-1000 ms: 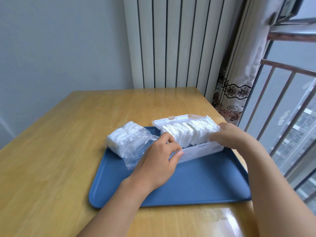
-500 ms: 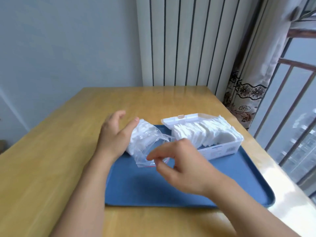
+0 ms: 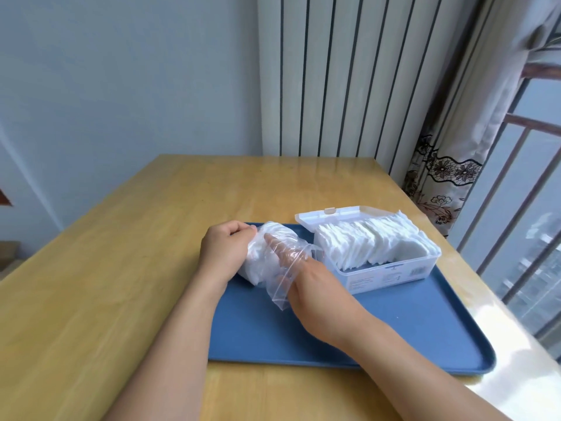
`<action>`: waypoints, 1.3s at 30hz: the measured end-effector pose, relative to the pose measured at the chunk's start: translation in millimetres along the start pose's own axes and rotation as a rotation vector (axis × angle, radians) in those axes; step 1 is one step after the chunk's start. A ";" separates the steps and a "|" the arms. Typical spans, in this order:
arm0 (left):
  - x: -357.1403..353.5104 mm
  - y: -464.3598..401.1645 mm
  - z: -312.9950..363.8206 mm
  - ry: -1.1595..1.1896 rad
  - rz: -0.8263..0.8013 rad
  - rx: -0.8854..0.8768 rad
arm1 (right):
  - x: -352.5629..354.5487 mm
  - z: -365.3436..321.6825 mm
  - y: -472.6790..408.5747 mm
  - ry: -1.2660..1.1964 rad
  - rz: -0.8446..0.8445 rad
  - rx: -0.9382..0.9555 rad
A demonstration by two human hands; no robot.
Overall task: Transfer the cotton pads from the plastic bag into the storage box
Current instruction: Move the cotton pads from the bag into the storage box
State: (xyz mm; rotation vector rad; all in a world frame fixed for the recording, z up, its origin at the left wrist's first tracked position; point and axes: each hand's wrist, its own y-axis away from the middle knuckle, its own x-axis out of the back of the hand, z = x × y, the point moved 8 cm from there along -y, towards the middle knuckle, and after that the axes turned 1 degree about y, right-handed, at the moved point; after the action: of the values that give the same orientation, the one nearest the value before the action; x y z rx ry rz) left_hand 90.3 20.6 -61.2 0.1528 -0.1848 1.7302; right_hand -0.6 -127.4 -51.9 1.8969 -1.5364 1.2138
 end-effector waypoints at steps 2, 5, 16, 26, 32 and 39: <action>-3.2 1.4 -4.5 0.110 -0.011 0.068 | -0.5 3.6 -4.7 -0.004 0.013 -0.003; -3.4 2.3 -7.0 0.197 0.020 0.110 | -0.7 5.7 -9.6 0.003 0.036 -0.014; 4.4 0.5 -10.5 0.057 -0.128 0.136 | 3.1 10.9 -11.0 -0.034 0.083 -0.056; 1.8 4.1 -3.9 0.141 0.042 0.064 | 0.5 10.1 -14.6 0.018 0.089 -0.023; 4.3 0.7 -4.3 0.102 0.108 0.014 | 0.0 12.2 -11.4 0.033 0.078 -0.017; 8.9 -0.9 4.3 -0.083 0.144 -0.113 | -3.5 11.6 -9.9 -0.120 0.057 0.002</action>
State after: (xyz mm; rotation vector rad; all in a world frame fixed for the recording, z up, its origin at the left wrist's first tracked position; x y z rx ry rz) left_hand 89.8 28.4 -55.2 0.1306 -0.3616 1.8524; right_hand 12.8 -131.2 -59.0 1.9716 -1.6617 1.1449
